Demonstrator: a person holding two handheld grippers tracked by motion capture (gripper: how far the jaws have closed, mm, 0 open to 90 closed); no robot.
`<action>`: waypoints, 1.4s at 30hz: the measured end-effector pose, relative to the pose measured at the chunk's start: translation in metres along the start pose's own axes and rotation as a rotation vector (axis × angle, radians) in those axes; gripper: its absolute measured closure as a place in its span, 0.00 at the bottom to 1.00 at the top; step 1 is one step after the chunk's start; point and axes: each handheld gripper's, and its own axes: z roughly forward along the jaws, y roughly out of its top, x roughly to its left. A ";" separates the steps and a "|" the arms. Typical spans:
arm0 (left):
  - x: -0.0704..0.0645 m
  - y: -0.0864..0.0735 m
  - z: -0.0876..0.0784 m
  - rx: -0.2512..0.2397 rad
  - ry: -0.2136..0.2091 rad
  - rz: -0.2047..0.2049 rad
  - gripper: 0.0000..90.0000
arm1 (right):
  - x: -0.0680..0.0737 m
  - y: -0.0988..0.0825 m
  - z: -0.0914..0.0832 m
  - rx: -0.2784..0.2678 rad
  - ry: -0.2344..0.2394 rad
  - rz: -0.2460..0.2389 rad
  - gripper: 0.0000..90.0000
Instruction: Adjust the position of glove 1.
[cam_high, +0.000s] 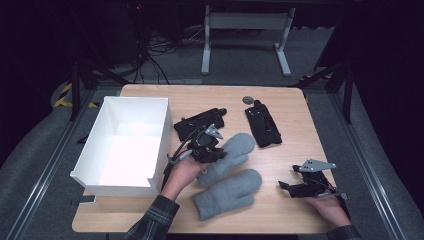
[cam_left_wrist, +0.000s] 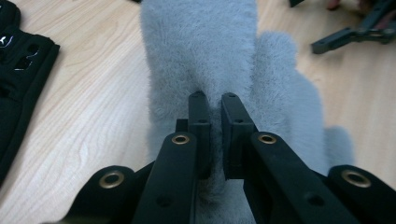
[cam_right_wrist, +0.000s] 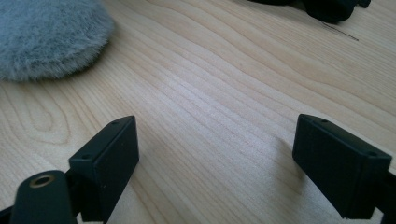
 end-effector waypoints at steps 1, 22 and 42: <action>-0.005 -0.001 -0.003 0.002 -0.005 0.006 0.95 | 0.000 0.000 0.000 0.001 0.000 0.001 0.16; -0.057 -0.020 0.010 0.113 -0.095 0.111 0.95 | 0.000 0.000 0.000 -0.001 0.000 0.002 0.16; -0.053 -0.026 0.014 0.042 -0.062 0.120 0.56 | 0.001 0.002 0.000 0.008 -0.003 0.005 0.17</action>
